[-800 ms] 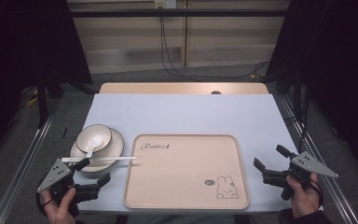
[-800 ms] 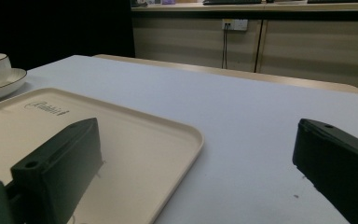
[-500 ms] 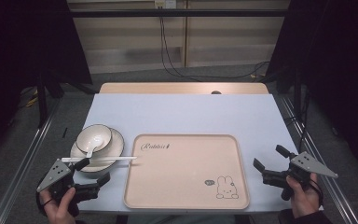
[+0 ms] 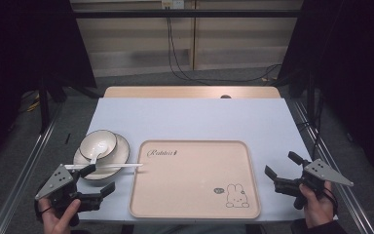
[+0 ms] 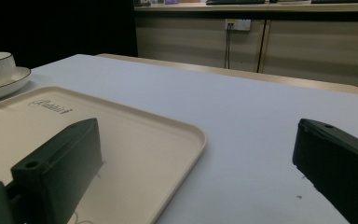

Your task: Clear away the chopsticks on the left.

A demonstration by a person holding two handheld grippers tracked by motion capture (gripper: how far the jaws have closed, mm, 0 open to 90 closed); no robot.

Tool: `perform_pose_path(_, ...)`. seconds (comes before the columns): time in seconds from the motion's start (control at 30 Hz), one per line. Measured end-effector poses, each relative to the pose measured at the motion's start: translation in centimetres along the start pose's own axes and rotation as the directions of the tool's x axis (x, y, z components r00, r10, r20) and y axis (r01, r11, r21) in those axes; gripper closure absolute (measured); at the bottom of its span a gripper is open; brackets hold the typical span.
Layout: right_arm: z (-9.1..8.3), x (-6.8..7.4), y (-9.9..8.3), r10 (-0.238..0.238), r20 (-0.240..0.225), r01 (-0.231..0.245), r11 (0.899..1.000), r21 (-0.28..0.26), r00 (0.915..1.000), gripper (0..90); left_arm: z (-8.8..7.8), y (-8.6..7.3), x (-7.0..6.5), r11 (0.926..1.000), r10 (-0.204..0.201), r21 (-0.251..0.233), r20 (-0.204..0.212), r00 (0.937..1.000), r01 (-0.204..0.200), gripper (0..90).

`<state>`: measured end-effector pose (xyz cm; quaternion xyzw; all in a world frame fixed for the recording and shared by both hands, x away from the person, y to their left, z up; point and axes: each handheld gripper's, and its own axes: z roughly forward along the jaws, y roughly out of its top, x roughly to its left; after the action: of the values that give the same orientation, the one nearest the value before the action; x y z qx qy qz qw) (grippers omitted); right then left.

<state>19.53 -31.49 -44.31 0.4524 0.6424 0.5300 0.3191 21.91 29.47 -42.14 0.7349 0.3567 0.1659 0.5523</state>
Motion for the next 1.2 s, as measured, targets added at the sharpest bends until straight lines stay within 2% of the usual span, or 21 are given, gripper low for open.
perform_pose_path(0.13,0.0,0.0,0.0,-0.006,0.002,0.006,1.0,-0.009,1.0,0.9,-0.7,0.5,0.4,0.9992,0.025,0.031,-0.003,0.9997,-0.025,5.2)
perform_pose_path(0.2,0.0,0.0,0.0,-0.002,0.004,0.002,1.0,-0.006,1.0,0.9,-1.0,0.7,0.8,0.9964,0.062,0.057,0.017,0.9979,-0.063,5.5)
perform_pose_path(0.27,0.0,0.0,0.0,0.003,0.003,-0.003,1.0,-0.005,1.0,0.9,-1.4,0.9,1.0,0.9914,0.094,0.091,0.003,0.9956,-0.094,11.3)
perform_pose_path(0.33,0.0,0.0,0.0,0.004,0.005,-0.004,1.0,-0.005,1.0,0.9,-1.7,1.0,1.3,0.99,0.094,0.107,-0.004,0.9956,-0.093,9.6)
perform_pose_path(0.37,0.0,0.0,0.0,0.0,0.001,0.0,1.0,-0.001,1.0,0.9,-1.9,1.1,1.8,0.9879,0.089,0.126,0.019,0.9959,-0.091,9.7)
perform_pose_path(0.47,0.0,0.0,0.0,0.006,0.001,-0.006,1.0,-0.007,1.0,0.9,-2.1,1.1,2.3,0.9838,0.082,0.157,0.035,0.9961,-0.086,8.9)
perform_pose_path(0.5,0.0,0.0,0.0,-0.002,-0.001,0.002,1.0,-0.01,1.0,0.9,-2.2,1.1,3.0,0.9774,0.08,0.191,0.055,0.9952,-0.089,8.8)
perform_pose_path(0.6,0.0,0.0,0.0,0.0,-0.006,0.0,1.0,-0.001,1.0,0.9,-2.4,1.2,3.5,0.9752,0.068,0.207,0.061,0.9958,-0.079,8.6)
perform_pose_path(0.7,0.0,0.1,0.0,-0.007,-0.006,0.007,1.0,-0.003,1.0,0.9,-2.7,1.2,4.5,0.9643,0.093,0.242,0.068,0.9933,-0.107,10.3)
perform_pose_path(0.73,0.0,0.1,0.0,-0.007,-0.006,0.007,1.0,-0.003,1.0,0.9,-2.7,1.2,4.5,0.9643,0.093,0.242,0.068,0.9933,-0.107,11.6)
perform_pose_path(0.77,0.0,0.1,0.0,-0.006,-0.007,0.006,1.0,-0.004,1.0,0.9,-2.8,1.2,5.2,0.9579,0.104,0.261,0.076,0.9917,-0.12,11.7)
perform_pose_path(0.8,0.0,0.1,0.0,-0.006,-0.007,0.006,1.0,-0.004,1.0,0.9,-2.8,1.2,5.2,0.9579,0.104,0.261,0.076,0.9917,-0.12,11.8)
perform_pose_path(0.83,0.0,0.1,0.0,-0.005,-0.01,0.005,1.0,-0.001,0.9999,0.9,-3.0,1.2,5.9,0.9514,0.123,0.276,0.067,0.9901,-0.137,13.5)
perform_pose_path(0.87,0.0,0.1,0.0,-0.005,-0.01,0.005,1.0,-0.001,0.9999,0.9,-3.0,1.2,5.9,0.9514,0.123,0.276,0.067,0.9901,-0.137,13.5)
perform_pose_path(0.97,0.1,0.1,0.0,-0.011,-0.007,0.011,1.0,-0.001,0.9999,0.9,-3.2,1.1,7.0,0.9408,0.163,0.292,0.055,0.985,-0.172,14.0)
perform_pose_path(1.03,0.1,0.1,0.0,-0.015,-0.005,0.015,1.0,-0.001,0.9999,1.0,-3.1,1.1,8.0,0.9307,0.181,0.311,0.065,0.9813,-0.192,17.2)
perform_pose_path(1.07,0.1,0.1,0.0,-0.015,-0.005,0.015,1.0,-0.001,0.9999,1.0,-3.1,1.1,8.0,0.9307,0.181,0.311,0.065,0.9813,-0.192,17.7)
perform_pose_path(1.1,0.1,0.1,0.0,-0.014,-0.01,0.014,1.0,0.004,0.9998,1.1,-2.8,1.0,8.4,0.9235,0.202,0.321,0.056,0.9778,-0.209,21.0)
perform_pose_path(1.13,0.1,0.1,0.0,-0.014,-0.01,0.014,1.0,0.004,0.9998,1.1,-2.8,1.0,8.4,0.9235,0.202,0.321,0.056,0.9778,-0.209,20.9)
perform_pose_path(1.17,0.1,0.1,0.0,-0.015,-0.011,0.015,1.0,0.005,0.9998,1.1,-2.3,0.8,9.1,0.9138,0.208,0.34,0.077,0.975,-0.222,22.7)
perform_pose_path(1.2,0.1,0.1,0.0,-0.015,-0.011,0.015,1.0,0.005,0.9998,1.1,-2.3,0.8,9.1,0.9138,0.208,0.34,0.077,0.975,-0.222,26.2)
